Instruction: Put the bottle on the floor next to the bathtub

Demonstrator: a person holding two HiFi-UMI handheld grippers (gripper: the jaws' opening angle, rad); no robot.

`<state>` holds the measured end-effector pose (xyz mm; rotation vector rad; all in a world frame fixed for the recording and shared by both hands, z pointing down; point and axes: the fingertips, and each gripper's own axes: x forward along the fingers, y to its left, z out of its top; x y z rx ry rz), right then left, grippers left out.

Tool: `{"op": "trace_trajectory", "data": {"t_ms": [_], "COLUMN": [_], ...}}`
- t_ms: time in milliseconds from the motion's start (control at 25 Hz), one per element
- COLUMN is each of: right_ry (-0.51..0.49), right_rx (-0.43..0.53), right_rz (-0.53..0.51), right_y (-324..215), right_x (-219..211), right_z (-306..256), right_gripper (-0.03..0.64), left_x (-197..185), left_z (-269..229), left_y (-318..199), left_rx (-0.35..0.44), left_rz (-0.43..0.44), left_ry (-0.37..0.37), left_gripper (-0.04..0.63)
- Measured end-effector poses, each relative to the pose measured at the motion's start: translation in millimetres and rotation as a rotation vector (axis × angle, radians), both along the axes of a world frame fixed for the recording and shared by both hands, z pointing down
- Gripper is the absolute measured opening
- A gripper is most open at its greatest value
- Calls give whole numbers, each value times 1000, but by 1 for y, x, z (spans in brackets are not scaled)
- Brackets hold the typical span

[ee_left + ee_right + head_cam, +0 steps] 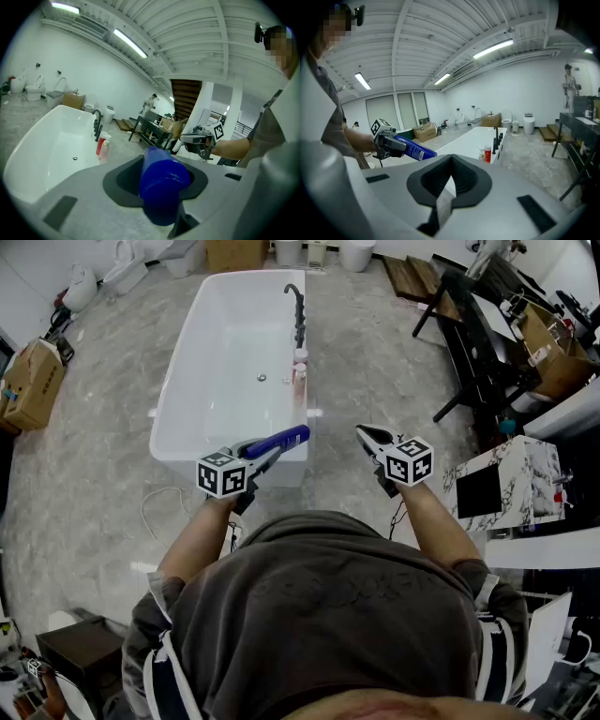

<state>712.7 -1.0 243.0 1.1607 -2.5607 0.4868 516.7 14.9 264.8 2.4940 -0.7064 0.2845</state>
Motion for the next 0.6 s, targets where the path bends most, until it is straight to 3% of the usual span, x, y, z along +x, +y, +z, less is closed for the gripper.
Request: {"op": "trace_trajectory", "data": {"t_ms": [600], "right_ry": [-37], "right_rx": [-4], "right_rz": [-23], "right_y": [3], "right_x": [19], "right_z": [-1], "right_gripper": [-8], "left_x": [24], "left_z": [-1], "left_y": [2], "left_rx": [-2], "left_rz": [-14], "left_ry": [-7], "left_gripper": [140]}}
